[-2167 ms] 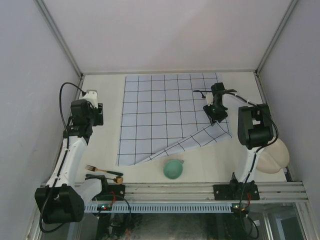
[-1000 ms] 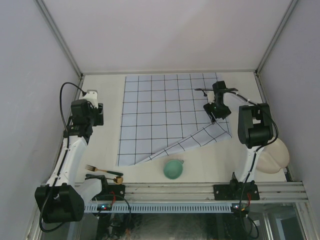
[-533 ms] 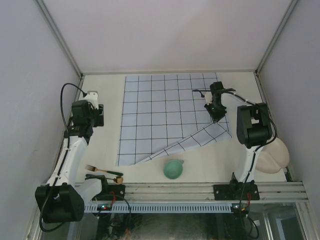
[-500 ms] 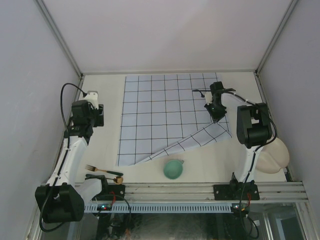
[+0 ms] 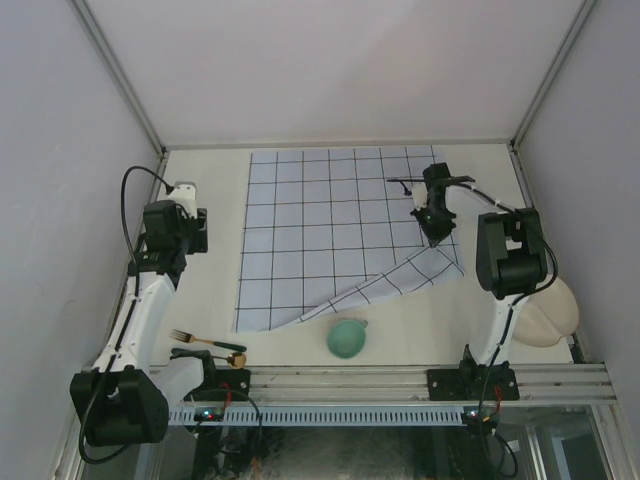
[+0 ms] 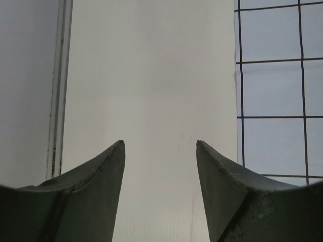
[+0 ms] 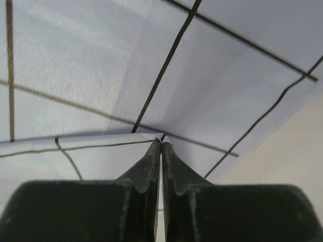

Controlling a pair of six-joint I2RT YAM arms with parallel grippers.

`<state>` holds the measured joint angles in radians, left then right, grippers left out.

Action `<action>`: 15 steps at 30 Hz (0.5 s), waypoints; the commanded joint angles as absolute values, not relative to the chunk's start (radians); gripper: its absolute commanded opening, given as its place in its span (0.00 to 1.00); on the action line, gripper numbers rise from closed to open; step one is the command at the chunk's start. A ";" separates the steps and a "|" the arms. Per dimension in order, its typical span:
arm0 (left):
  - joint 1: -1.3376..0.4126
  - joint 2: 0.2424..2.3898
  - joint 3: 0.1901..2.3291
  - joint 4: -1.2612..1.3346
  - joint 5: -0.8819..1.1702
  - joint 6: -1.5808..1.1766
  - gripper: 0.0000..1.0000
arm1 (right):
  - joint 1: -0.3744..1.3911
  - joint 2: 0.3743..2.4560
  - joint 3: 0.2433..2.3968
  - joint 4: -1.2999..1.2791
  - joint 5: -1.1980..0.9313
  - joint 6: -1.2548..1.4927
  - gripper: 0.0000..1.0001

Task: Set the dinner table for one person
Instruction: Flatten out the napkin at the center of the board.

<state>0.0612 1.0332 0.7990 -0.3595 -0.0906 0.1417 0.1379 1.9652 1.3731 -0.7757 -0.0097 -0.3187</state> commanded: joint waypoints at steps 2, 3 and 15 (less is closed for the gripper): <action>0.066 1.026 0.796 -0.323 -0.079 0.138 0.63 | 0.119 1.775 1.345 -0.871 -0.072 -0.319 0.00; 0.065 1.026 0.796 -0.323 -0.080 0.140 0.63 | 0.116 1.746 1.333 -0.883 -0.077 -0.324 0.00; 0.065 1.035 0.795 -0.317 -0.074 0.142 0.63 | 0.101 1.618 1.259 -1.067 -0.166 -0.404 0.00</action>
<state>0.0612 1.0348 0.7990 -0.3580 -0.0902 0.1417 0.1059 1.6287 1.2842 -0.9775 -0.1097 -0.3595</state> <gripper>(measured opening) 0.630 0.002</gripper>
